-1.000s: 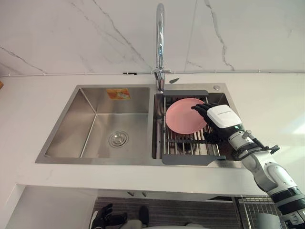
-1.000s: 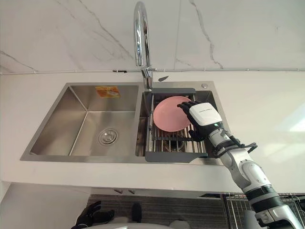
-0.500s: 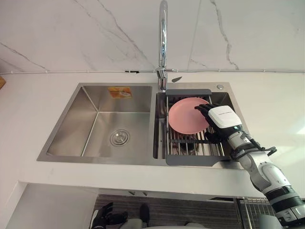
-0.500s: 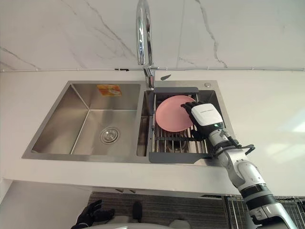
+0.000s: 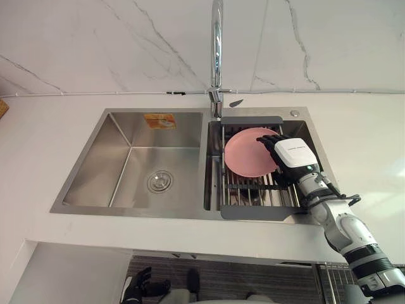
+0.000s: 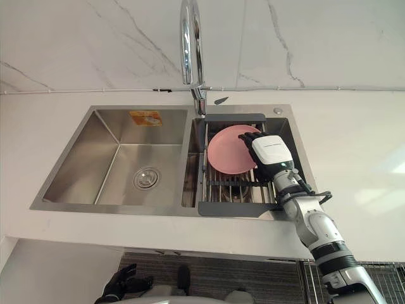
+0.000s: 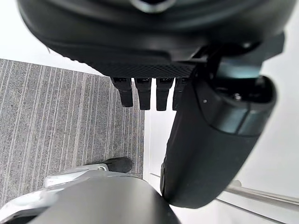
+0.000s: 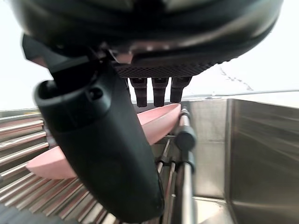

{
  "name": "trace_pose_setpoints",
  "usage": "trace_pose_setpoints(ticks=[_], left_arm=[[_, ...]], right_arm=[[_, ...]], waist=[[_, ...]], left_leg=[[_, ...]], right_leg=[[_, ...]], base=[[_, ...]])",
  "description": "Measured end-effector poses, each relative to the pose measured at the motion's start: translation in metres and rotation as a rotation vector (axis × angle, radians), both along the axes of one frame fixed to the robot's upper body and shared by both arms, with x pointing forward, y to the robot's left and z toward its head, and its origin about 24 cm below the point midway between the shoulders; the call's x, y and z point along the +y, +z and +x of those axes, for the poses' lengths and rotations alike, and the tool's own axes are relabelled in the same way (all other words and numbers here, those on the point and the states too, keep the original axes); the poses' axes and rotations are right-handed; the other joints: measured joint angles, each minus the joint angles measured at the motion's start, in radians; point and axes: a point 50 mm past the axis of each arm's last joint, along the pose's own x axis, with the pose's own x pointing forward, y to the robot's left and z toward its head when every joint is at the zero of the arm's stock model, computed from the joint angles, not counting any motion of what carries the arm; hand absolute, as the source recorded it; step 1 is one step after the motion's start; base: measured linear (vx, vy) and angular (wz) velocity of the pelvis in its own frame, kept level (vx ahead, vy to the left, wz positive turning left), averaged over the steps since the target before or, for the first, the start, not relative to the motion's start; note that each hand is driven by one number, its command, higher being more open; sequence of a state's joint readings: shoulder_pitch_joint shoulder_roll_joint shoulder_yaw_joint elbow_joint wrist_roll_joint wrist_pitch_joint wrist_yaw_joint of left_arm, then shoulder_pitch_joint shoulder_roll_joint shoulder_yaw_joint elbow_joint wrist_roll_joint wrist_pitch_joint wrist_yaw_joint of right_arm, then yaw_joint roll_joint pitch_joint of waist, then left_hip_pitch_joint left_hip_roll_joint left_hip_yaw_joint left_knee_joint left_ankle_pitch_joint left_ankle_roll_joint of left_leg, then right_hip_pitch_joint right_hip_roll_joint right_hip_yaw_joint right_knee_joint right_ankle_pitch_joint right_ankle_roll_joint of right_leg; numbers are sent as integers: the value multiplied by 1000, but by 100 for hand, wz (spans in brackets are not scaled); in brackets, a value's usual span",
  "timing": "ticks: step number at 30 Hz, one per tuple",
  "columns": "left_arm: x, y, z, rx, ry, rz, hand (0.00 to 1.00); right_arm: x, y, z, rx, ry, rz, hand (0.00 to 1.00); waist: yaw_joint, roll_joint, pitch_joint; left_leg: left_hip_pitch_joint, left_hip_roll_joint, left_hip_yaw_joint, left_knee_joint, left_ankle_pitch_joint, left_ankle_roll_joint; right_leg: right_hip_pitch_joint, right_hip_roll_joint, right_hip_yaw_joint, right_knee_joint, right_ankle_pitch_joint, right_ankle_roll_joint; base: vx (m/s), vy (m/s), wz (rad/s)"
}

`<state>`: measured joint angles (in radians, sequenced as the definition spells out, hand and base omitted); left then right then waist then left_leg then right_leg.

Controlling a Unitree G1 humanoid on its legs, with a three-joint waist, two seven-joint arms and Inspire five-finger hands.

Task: Walk over to the sink, pick up the cup, carry it to the dishwasher, place the cup inside the dishwasher, then close the dishwasher door

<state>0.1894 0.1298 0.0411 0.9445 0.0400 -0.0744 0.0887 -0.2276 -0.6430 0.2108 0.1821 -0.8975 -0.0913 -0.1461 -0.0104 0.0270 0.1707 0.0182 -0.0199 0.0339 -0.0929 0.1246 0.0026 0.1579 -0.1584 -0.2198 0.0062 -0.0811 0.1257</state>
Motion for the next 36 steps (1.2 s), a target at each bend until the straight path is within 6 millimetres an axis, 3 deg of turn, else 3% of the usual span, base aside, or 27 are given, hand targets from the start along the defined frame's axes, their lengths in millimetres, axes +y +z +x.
trace_pose_setpoints(ticks=[8,9,16,25,31,36], left_arm=[[-1,1,4,-5,-21,5,90],[-1,1,4,-5,-23,6,90],[-1,1,5,-9,-28,9,90],[-1,2,9,-24,-32,10,90],[-1,2,10,-25,-32,10,90],[0,2,10,-22,-30,10,90]], right_arm=[[11,-5,0,9,35,12,90],[11,-5,0,9,33,12,30],[10,-5,7,20,26,-3,30],[16,12,19,-46,49,7,30],[16,17,18,-57,46,52,30],[16,30,1,-130,32,210,30]], waist=[[18,0,0],[18,0,0],[18,0,9],[21,-2,25],[19,-3,25],[15,-3,26]], left_leg=[[-1,-2,-11,0,1,0],[-1,-2,-11,0,1,-1],[-1,-2,-13,-1,5,0],[-3,-3,-16,-1,7,0],[-3,-1,-15,0,7,0],[1,0,-10,4,6,-1]], right_leg=[[5,0,-11,0,0,0],[5,0,-11,0,0,0],[5,0,-12,0,0,0],[5,-1,-18,0,-1,0],[6,0,-18,0,-1,0],[5,0,-12,6,0,1]], base=[[0,0,3],[0,0,0],[0,0,0],[-1,-1,1],[0,0,0],[0,0,-2]])
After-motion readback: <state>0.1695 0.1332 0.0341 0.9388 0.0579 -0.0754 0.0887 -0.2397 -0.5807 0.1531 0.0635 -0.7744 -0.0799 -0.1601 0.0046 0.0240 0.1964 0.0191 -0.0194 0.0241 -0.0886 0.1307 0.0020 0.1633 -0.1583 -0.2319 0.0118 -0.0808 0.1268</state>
